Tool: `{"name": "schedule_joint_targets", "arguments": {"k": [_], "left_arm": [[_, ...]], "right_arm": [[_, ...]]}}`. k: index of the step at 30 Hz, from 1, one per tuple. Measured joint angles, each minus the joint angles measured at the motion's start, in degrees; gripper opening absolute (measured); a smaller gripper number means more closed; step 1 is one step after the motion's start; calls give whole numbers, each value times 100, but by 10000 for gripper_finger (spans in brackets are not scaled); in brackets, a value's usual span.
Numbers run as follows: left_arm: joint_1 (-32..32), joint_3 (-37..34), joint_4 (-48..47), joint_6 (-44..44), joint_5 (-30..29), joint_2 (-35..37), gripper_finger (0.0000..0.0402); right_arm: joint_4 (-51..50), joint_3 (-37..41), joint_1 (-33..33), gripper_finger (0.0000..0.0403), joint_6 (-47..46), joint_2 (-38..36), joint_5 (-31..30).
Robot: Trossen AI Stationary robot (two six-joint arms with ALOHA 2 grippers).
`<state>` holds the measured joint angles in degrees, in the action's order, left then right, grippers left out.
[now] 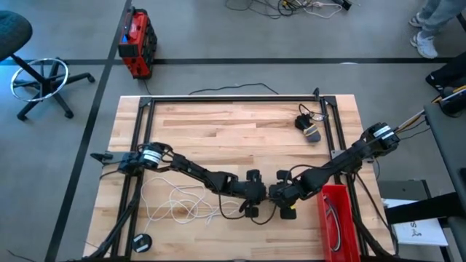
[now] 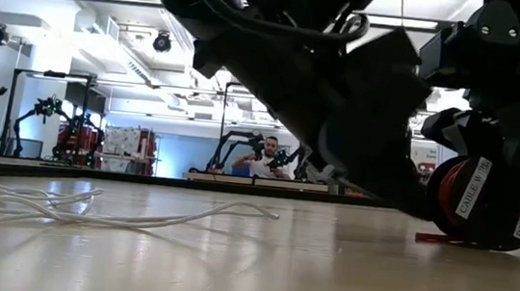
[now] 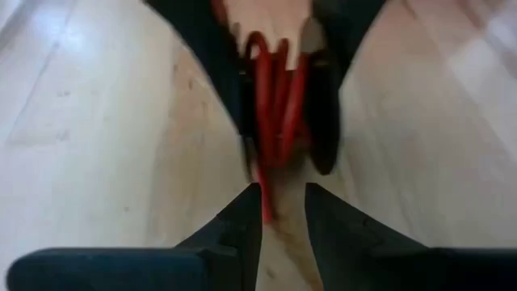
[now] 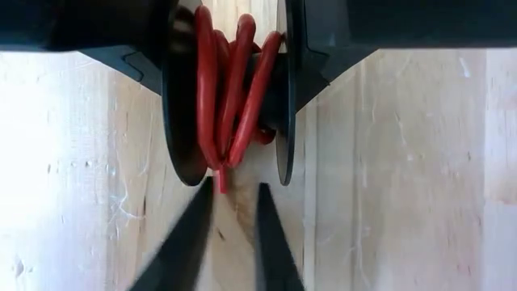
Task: Coil cords
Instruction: Coil the red wire onto the spool
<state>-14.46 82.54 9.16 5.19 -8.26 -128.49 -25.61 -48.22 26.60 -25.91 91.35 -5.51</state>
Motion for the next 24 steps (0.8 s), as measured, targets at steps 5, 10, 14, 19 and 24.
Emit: {"name": "schedule_joint_targets", "arguments": {"k": [5, 10, 14, 19, 24], "left_arm": [[-35, -97, 462, 141, -334, -156, 71], [-22, -83, 960, 284, -461, -518, 56], [-24, -64, 950, 286, -529, -667, 36], [-16, -33, 557, 334, -436, -699, 6], [-18, -33, 211, 227, -403, -554, 2]], "right_arm": [[-2, 5, -3, 133, -4, 2, -2], [2, 6, -1, 133, -2, 7, -1], [8, 11, -1, 133, -1, 7, 14], [-82, 6, -1, 133, 2, -27, 30], [-378, 21, -3, 133, -12, -161, 19]]}}
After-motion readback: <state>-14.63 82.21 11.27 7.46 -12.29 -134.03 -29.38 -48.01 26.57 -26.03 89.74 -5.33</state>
